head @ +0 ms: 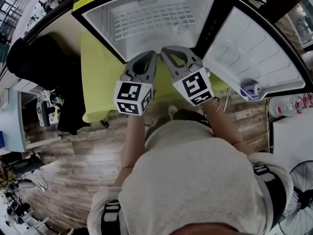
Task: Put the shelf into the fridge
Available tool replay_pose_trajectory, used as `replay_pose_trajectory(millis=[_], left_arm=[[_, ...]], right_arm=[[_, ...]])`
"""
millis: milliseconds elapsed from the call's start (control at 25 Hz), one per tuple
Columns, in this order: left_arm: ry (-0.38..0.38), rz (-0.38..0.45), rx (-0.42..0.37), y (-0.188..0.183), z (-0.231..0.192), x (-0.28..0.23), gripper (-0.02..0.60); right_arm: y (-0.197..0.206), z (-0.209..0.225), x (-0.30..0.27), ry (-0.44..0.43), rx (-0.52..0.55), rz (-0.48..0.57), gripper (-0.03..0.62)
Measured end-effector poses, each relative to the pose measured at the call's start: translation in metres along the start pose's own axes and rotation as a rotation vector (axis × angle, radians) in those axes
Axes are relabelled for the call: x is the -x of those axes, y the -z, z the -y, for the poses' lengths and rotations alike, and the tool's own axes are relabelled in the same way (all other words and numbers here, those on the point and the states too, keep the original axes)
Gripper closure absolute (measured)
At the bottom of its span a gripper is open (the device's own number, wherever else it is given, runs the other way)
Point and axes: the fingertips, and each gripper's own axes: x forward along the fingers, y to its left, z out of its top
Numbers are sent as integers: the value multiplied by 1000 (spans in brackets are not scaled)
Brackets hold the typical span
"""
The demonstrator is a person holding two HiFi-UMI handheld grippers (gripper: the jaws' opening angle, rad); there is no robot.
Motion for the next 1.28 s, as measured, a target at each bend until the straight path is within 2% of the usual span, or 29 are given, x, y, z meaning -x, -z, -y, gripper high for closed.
replay_pose_trajectory(millis=[280, 560, 960, 1280], left_arm=[[10, -33, 38, 14, -4, -2, 569], [-6, -85, -13, 25, -7, -1, 569], [-29, -119, 25, 38, -17, 0, 569], [-12, -140, 57, 43, -17, -4, 571]], right_arm=[[10, -1, -1, -20, -132, 7, 585], [14, -2, -4, -22, -140, -2, 585], [24, -2, -9, -23, -165, -13, 585], [31, 2, -10, -14, -162, -31, 585]])
